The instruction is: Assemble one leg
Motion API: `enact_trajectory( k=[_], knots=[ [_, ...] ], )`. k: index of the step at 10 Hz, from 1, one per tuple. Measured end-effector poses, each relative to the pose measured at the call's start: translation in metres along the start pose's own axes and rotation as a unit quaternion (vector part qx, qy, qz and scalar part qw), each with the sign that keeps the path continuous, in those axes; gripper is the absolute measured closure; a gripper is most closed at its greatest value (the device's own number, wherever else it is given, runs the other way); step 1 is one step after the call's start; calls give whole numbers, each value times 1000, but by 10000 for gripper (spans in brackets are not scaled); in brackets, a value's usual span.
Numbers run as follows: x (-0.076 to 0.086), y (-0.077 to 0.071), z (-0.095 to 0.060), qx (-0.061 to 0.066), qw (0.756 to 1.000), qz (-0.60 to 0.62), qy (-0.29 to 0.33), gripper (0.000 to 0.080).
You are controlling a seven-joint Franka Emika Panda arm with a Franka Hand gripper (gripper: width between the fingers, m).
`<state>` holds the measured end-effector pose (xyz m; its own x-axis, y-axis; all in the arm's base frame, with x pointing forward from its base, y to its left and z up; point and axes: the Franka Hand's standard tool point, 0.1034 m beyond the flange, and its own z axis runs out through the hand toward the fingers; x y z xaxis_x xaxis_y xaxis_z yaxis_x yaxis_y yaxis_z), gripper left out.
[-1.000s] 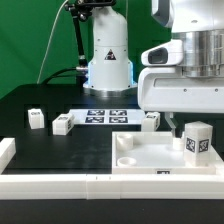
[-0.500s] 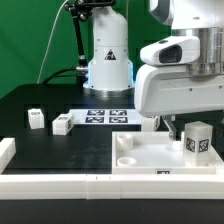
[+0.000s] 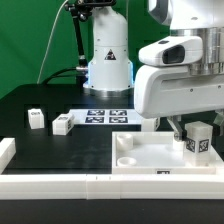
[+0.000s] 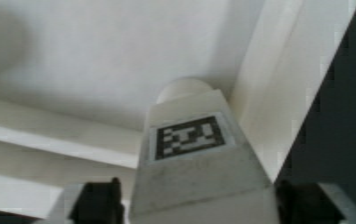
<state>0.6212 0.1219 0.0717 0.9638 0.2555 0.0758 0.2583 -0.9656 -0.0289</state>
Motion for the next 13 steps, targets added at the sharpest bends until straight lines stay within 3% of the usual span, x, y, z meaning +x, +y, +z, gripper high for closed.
enact_trajectory(
  k=[1, 5, 8, 11, 13],
  knots=[
    [0, 0, 0, 0, 1000, 0, 0, 510],
    [0, 0, 0, 1, 1000, 26, 0, 509],
    [0, 2, 0, 5, 978, 207, 0, 509],
    [0, 4, -1, 10, 927, 374, 5, 508],
    [0, 4, -1, 10, 862, 507, 4, 508]
  ],
)
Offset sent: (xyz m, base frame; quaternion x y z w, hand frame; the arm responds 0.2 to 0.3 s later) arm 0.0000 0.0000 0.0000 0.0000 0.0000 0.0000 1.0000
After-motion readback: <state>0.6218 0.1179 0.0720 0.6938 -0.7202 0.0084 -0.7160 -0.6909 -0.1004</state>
